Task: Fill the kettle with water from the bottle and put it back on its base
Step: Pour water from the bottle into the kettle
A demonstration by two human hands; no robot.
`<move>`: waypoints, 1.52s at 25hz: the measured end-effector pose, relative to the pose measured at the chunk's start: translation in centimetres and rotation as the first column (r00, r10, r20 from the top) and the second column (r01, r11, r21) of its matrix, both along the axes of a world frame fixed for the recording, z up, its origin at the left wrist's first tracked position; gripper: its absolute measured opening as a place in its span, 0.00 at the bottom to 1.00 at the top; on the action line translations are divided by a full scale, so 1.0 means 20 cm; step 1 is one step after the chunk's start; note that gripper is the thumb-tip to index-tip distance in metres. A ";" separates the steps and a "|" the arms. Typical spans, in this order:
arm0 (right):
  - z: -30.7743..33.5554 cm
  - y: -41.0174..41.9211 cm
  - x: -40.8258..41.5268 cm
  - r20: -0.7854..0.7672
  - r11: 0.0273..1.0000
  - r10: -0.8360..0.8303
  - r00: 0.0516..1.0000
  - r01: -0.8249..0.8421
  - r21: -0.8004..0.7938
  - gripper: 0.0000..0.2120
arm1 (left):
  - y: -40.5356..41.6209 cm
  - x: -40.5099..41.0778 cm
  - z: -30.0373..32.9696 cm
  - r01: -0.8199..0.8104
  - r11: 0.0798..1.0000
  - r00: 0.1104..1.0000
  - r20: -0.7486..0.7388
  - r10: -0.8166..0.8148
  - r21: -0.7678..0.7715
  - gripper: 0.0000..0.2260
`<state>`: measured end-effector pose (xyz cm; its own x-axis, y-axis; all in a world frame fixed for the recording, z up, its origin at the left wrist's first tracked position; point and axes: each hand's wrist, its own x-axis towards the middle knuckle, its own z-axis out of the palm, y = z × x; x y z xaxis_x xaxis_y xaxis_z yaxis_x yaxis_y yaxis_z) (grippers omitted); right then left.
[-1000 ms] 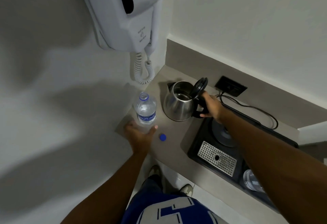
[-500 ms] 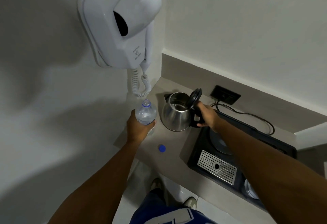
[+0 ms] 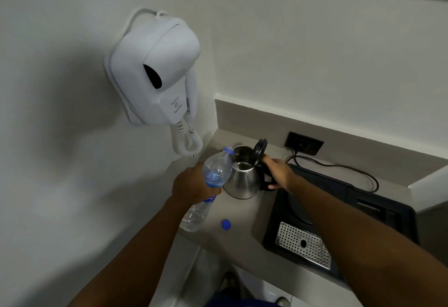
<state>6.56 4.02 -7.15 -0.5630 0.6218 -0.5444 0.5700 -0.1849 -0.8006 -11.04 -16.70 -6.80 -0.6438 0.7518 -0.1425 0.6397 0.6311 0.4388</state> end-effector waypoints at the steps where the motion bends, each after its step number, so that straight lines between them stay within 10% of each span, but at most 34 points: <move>1: 0.00 0.00 0.00 -0.001 1.000 -0.003 1.000 0.003 -0.001 0.29 | 0.01 -0.01 0.03 0.015 0.998 1.000 -0.015 -0.016 -0.062 0.37; 17: 0.00 0.00 0.00 0.024 1.000 -0.007 1.000 0.006 0.022 0.36 | 0.08 0.01 0.23 0.131 0.854 0.958 -0.157 -0.239 -0.504 0.35; 38: -0.04 0.01 -0.01 0.024 1.000 -0.021 0.999 0.020 0.020 0.35 | 0.10 0.00 0.23 0.127 0.840 0.956 -0.162 -0.246 -0.528 0.35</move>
